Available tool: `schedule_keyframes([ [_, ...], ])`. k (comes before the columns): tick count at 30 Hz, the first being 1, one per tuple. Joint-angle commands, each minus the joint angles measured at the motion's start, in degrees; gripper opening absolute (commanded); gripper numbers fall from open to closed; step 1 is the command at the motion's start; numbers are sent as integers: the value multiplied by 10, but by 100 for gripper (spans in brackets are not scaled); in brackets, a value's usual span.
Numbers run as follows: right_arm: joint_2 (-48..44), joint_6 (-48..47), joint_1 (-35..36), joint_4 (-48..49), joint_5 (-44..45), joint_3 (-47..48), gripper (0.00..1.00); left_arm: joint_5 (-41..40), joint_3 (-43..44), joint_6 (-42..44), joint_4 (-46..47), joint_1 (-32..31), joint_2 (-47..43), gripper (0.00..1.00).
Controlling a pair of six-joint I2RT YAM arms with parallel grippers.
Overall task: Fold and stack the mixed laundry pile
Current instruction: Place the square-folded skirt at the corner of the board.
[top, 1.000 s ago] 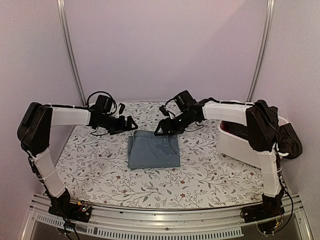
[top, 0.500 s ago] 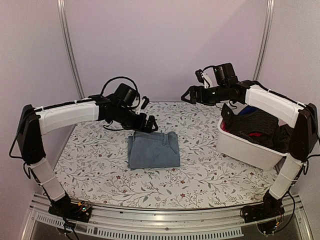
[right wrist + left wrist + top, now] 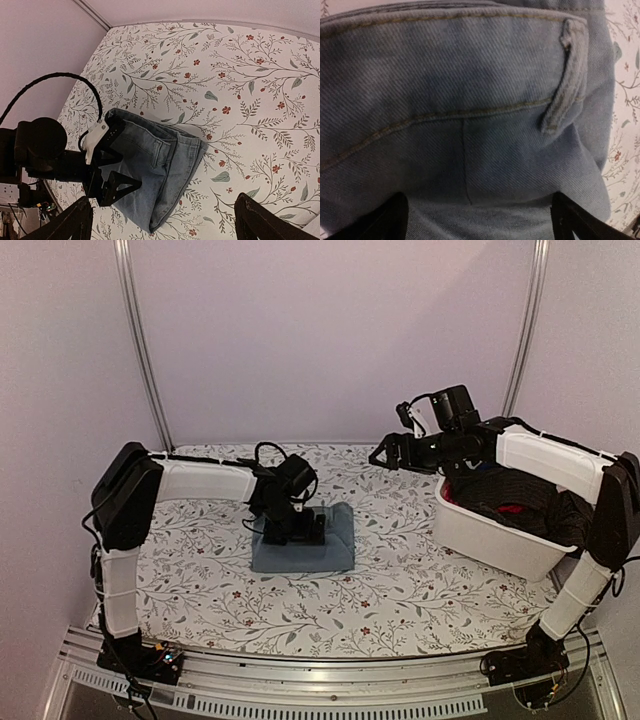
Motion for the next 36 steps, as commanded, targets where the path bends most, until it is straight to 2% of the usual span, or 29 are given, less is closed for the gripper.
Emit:
schedule_keyframes([
  [1, -32, -1, -1, 12, 7, -4, 98, -50, -57, 21, -5, 133, 21, 100],
  [6, -30, -2, -8, 11, 8, -3, 98, -43, -55, 118, 19, 255, 29, 100],
  [14, -16, -5, -21, 11, 4, 7, 98, -38, 65, 187, -2, 403, 107, 100],
  [21, 6, -4, -33, 0, -3, 35, 98, -42, 246, 232, -54, 474, 213, 100],
  [25, 17, -4, -34, -1, -8, 45, 98, -25, 316, 238, -84, 497, 247, 100],
  [28, 21, -2, -34, -1, -12, 49, 98, -11, 328, 248, -70, 492, 223, 100],
  [32, 25, -9, -34, -3, -23, 66, 98, 19, 317, 242, -63, 483, 147, 100],
  [36, 25, -27, -34, -15, -32, 91, 98, 4, 230, 236, -71, 481, 42, 100],
])
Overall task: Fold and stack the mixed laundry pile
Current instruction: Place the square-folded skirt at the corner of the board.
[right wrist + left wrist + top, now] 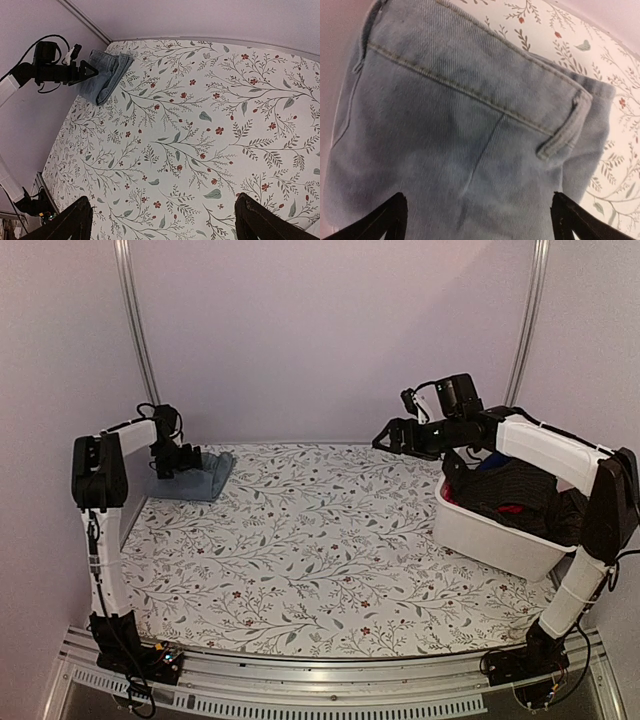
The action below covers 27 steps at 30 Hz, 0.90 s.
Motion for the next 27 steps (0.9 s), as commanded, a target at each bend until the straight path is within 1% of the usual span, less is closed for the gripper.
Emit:
schedule_keyframes([
  [1, 1, -23, -3, -10, -18, 40, 98, 4, -86, -2, -22, -1, -143, 100],
  [3, 0, -27, -5, -12, -24, 40, 98, 0, -168, -2, -15, 0, -196, 100],
  [7, -6, -30, -7, -14, -33, 37, 98, -1, -277, -10, 0, 1, -248, 100],
  [10, -16, -32, -10, -17, -33, 34, 99, 8, -336, -20, 23, 1, -258, 100],
  [12, -24, -32, -13, -20, -31, 29, 99, 13, -352, -27, 33, -1, -249, 100],
  [15, -36, -32, -18, -21, -26, 16, 99, 13, -352, -31, 43, -4, -224, 100],
  [19, -54, -28, -24, -22, -20, -3, 99, 18, -323, -30, 60, -7, -180, 100],
  [24, -66, -20, -30, -27, -12, -12, 99, 16, -231, -21, 56, -8, -103, 100],
  [27, -69, -16, -33, -30, -6, -11, 99, 27, -173, -26, 50, -9, -59, 100],
])
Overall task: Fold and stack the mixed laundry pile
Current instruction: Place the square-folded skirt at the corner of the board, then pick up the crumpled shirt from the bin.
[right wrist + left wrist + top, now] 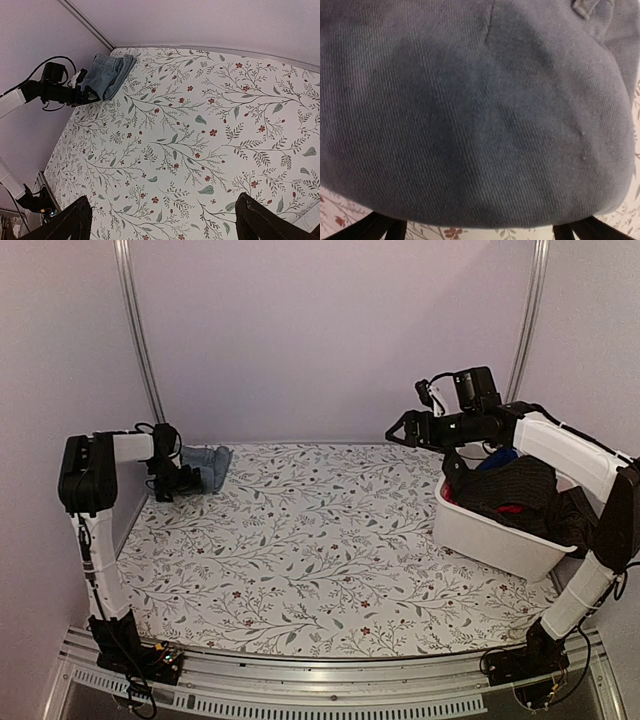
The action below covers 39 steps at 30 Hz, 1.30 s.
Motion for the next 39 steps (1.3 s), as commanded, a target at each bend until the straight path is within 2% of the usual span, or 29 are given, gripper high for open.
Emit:
schedule_keyframes([
  [1, -24, 9, -8, -9, 15, -5, 99, 16, 77, -5, 12, -6, 70, 100],
  [7, -24, 11, -13, -16, 19, 2, 99, 24, 150, -13, 4, -9, 121, 100],
  [13, -24, 10, -16, -20, 19, 9, 99, 8, 141, 24, -8, -9, 111, 100],
  [19, -31, -5, -36, -90, 39, 52, 99, 26, 55, 83, 43, -37, -18, 100],
  [25, -92, -4, -110, -202, 90, 36, 98, 23, 47, 110, 49, -122, -118, 100],
  [30, -149, -6, -188, -297, 187, 7, 99, 31, 59, 88, 42, -181, -133, 100],
  [32, -173, 19, -202, -317, 261, -4, 99, 31, 67, 77, 38, -199, -128, 100],
  [39, -307, 93, -230, -352, 410, -73, 99, 32, 116, 64, 24, -252, -90, 100],
])
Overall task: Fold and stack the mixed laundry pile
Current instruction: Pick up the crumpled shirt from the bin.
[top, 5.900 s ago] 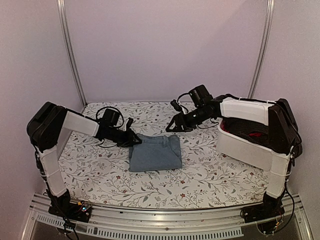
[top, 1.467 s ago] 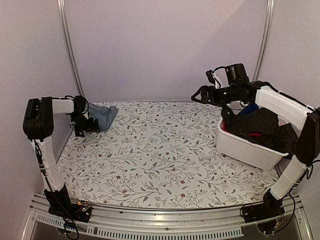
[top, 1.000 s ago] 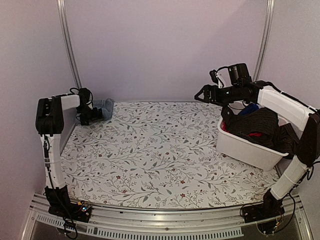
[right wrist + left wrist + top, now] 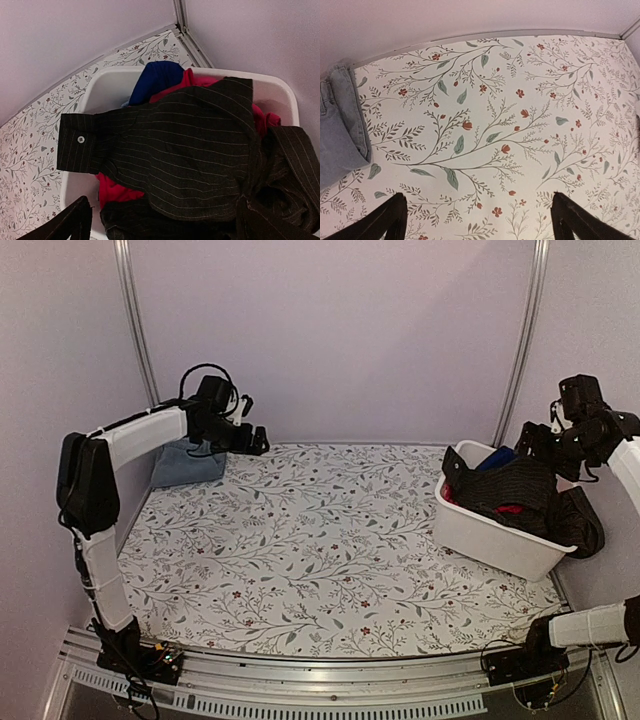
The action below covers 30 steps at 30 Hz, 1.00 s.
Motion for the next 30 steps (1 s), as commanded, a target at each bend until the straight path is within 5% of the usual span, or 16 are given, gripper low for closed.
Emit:
schedule_keyframes([
  [1, -73, 50, -18, -58, 136, -23, 99, 0, 48, -10, -18, -29, 35, 100],
  [8, -136, 79, -86, -99, 188, -66, 99, 0, 81, -21, -27, -43, 66, 100],
  [15, -119, 10, -223, -60, 85, -108, 99, 7, 88, -14, -24, -44, 90, 100],
  [26, -68, 25, -229, -10, 81, -191, 99, -16, 135, 9, -40, -42, 117, 100],
  [30, -59, 26, -229, 9, 78, -193, 86, -24, 141, 10, -42, -41, 118, 100],
])
